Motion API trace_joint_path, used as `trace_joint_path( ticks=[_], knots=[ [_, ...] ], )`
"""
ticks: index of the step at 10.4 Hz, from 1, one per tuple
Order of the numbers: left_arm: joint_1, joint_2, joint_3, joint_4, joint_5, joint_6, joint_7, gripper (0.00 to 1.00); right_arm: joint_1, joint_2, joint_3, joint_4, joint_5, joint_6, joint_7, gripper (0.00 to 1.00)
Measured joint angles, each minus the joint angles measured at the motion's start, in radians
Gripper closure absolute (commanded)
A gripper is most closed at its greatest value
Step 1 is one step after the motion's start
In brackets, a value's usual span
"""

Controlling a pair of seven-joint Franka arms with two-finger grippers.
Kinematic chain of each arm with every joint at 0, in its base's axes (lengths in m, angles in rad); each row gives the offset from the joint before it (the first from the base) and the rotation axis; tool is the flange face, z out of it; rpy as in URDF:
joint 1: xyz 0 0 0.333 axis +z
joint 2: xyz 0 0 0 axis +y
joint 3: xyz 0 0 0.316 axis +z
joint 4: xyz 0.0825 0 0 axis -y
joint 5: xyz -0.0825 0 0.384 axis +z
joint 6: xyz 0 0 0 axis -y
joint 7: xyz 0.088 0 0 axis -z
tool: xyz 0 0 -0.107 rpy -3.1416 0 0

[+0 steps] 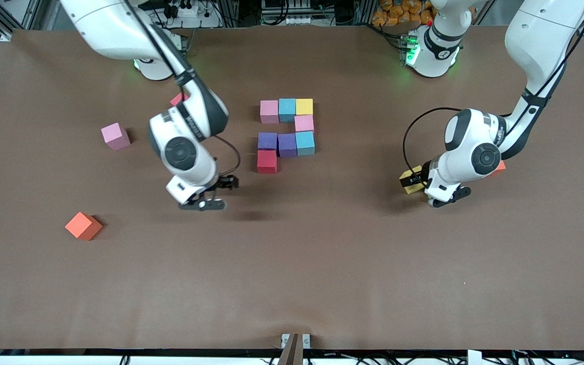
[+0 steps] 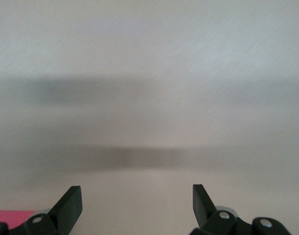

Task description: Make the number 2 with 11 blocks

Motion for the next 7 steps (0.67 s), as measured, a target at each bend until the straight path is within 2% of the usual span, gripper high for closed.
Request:
trace_joint_path(
  ticks=[2, 4, 7],
  knots=[
    [-0.015, 0.014, 0.007, 0.001, 0.000, 0.011, 0.000, 0.36, -0.119, 0.025, -0.002, 0.066, 0.000, -0.032, -0.274, 0.00],
    [-0.037, 0.022, 0.029, 0.007, 0.000, 0.015, 0.001, 0.48, -0.223, 0.091, -0.004, 0.173, -0.001, -0.072, -0.517, 0.00],
    [-0.053, 0.022, 0.033, 0.035, 0.000, 0.016, 0.004, 0.50, -0.309, 0.189, -0.005, 0.281, -0.020, -0.077, -0.741, 0.00]
  ],
)
